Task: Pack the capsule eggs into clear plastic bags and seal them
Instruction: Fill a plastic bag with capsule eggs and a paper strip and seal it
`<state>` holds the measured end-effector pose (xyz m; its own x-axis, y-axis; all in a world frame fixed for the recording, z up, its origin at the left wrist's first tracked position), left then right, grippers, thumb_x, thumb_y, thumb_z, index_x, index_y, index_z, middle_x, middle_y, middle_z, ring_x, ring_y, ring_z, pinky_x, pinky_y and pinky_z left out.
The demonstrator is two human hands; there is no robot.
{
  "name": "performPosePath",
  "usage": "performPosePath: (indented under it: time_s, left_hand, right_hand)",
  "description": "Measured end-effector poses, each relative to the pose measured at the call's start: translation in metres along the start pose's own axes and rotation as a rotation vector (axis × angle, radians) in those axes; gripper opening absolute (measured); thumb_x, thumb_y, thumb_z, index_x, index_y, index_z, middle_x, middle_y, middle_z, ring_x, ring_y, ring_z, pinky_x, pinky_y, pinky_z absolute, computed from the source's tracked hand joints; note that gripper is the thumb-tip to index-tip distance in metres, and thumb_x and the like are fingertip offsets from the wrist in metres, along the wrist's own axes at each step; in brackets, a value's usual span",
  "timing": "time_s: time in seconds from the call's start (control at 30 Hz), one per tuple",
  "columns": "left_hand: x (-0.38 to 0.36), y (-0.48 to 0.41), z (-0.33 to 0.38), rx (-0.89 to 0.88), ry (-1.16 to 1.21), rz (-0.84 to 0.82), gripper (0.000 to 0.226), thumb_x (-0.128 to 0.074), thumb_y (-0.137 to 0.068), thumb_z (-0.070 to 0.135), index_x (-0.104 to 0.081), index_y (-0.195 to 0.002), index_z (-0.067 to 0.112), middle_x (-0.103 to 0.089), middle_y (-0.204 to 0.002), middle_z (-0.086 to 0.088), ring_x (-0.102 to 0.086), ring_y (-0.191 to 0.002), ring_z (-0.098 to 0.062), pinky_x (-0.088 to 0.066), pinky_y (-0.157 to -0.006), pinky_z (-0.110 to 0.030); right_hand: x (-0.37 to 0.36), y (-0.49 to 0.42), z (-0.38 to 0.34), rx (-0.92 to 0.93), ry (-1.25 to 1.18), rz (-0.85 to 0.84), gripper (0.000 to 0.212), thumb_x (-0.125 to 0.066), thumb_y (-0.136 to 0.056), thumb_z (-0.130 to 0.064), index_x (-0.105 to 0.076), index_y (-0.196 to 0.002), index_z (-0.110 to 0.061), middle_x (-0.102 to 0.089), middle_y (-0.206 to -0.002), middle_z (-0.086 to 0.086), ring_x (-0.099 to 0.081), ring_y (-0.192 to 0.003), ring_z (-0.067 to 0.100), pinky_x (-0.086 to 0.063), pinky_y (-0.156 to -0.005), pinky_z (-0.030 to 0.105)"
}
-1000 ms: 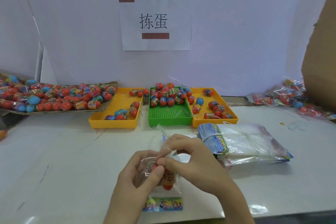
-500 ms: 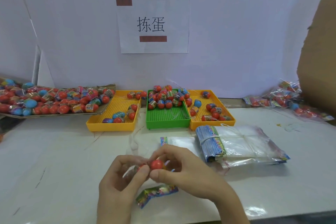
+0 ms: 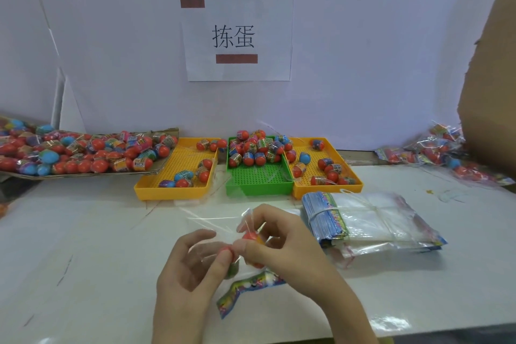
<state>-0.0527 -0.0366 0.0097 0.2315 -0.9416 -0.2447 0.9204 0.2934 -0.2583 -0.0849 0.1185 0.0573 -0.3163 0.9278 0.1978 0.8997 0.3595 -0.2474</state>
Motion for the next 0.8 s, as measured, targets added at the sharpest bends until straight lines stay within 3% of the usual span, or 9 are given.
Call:
performPosePath:
  time_s: [0.1,0.17,0.2,0.3,0.4,0.47,0.63,0.7,0.8]
  left_hand:
    - [0.0,0.001,0.006,-0.043,-0.002,0.009,0.028,-0.082,-0.066,0.015,-0.071,-0.088,0.027,-0.074,-0.08,-0.015,-0.069,-0.065,-0.019,-0.056,-0.056,-0.026]
    - [0.0,0.001,0.007,-0.061,-0.026,0.002,0.038,-0.09,-0.063,0.009,-0.07,-0.085,0.032,-0.073,-0.08,-0.015,-0.065,-0.061,-0.018,-0.054,-0.053,-0.027]
    - [0.0,0.002,0.007,-0.073,-0.031,-0.003,0.034,-0.083,-0.065,0.01,-0.069,-0.085,0.033,-0.074,-0.08,-0.014,-0.063,-0.06,-0.018,-0.055,-0.055,-0.027]
    - [0.0,0.003,0.01,-0.094,-0.059,0.006,0.033,-0.074,-0.066,0.012,-0.067,-0.088,0.035,-0.075,-0.084,-0.012,-0.06,-0.059,-0.015,-0.054,-0.06,-0.024]
    - [0.002,0.002,0.005,-0.055,-0.067,0.019,0.038,-0.082,-0.068,0.018,-0.065,-0.095,0.038,-0.077,-0.099,-0.004,-0.068,-0.074,-0.018,-0.054,-0.076,-0.042]
    - [0.001,-0.001,0.001,-0.012,-0.044,0.026,0.044,-0.091,-0.067,0.029,-0.066,-0.103,0.032,-0.078,-0.103,0.0,-0.073,-0.086,-0.019,-0.054,-0.085,-0.046]
    - [-0.005,0.0,0.0,0.014,-0.046,0.005,0.018,-0.069,-0.073,0.027,-0.079,-0.089,0.025,-0.079,-0.087,-0.007,-0.077,-0.08,-0.016,-0.059,-0.066,-0.021]
    - [-0.006,0.002,0.003,0.003,-0.044,-0.018,0.017,-0.069,-0.074,0.026,-0.079,-0.088,0.029,-0.079,-0.087,-0.009,-0.077,-0.079,-0.02,-0.059,-0.065,-0.021]
    - [-0.006,0.004,0.004,0.01,-0.013,-0.027,0.016,-0.069,-0.072,0.03,-0.079,-0.084,0.027,-0.078,-0.084,-0.012,-0.077,-0.079,-0.024,-0.059,-0.063,-0.022]
  right_hand:
    - [-0.003,0.0,0.001,-0.008,0.007,-0.032,0.015,-0.07,-0.084,-0.042,-0.067,-0.091,-0.03,-0.068,-0.088,-0.007,-0.064,-0.08,0.013,-0.054,-0.076,0.04]
    - [-0.003,0.0,0.001,-0.005,0.018,-0.032,0.007,-0.069,-0.088,-0.035,-0.068,-0.091,-0.028,-0.07,-0.091,-0.008,-0.064,-0.084,0.009,-0.053,-0.077,0.037]
    - [-0.003,-0.001,0.001,-0.005,0.009,-0.028,0.002,-0.069,-0.089,-0.028,-0.069,-0.091,-0.028,-0.07,-0.091,-0.008,-0.064,-0.083,0.008,-0.052,-0.075,0.034]
    - [-0.002,-0.001,0.004,-0.007,-0.036,-0.017,0.02,-0.069,-0.088,-0.007,-0.067,-0.097,-0.024,-0.073,-0.09,0.003,-0.066,-0.079,0.012,-0.054,-0.073,0.028]
    - [0.003,-0.001,0.003,0.014,-0.082,0.025,0.022,-0.065,-0.088,0.007,-0.059,-0.098,-0.012,-0.075,-0.092,0.009,-0.069,-0.079,0.024,-0.055,-0.072,0.029]
    - [0.01,-0.002,0.001,0.035,-0.118,0.076,0.021,-0.065,-0.086,0.01,-0.056,-0.093,-0.008,-0.074,-0.092,0.011,-0.07,-0.081,0.029,-0.056,-0.072,0.03]
    - [0.016,-0.001,0.001,0.039,-0.129,0.158,0.024,-0.076,-0.083,-0.004,-0.057,-0.078,-0.018,-0.07,-0.083,0.009,-0.071,-0.087,0.026,-0.055,-0.081,0.051]
    - [0.015,-0.001,0.004,0.011,-0.148,0.153,0.022,-0.079,-0.084,-0.015,-0.058,-0.079,-0.017,-0.069,-0.086,0.016,-0.07,-0.089,0.032,-0.056,-0.081,0.047]
    - [0.011,-0.001,0.014,-0.095,-0.184,0.132,0.032,-0.083,-0.082,-0.032,-0.057,-0.084,-0.012,-0.068,-0.088,0.015,-0.068,-0.078,0.024,-0.052,-0.069,0.038]
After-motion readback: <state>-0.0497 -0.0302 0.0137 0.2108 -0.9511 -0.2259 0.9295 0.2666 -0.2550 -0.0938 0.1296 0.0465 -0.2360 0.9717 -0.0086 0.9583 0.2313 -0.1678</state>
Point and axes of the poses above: each hand's wrist, its own y-axis away from the middle knuckle, its own x-axis out of the back of the hand, z = x × y, the point moved 10 cm from there along -y, towards the middle knuckle
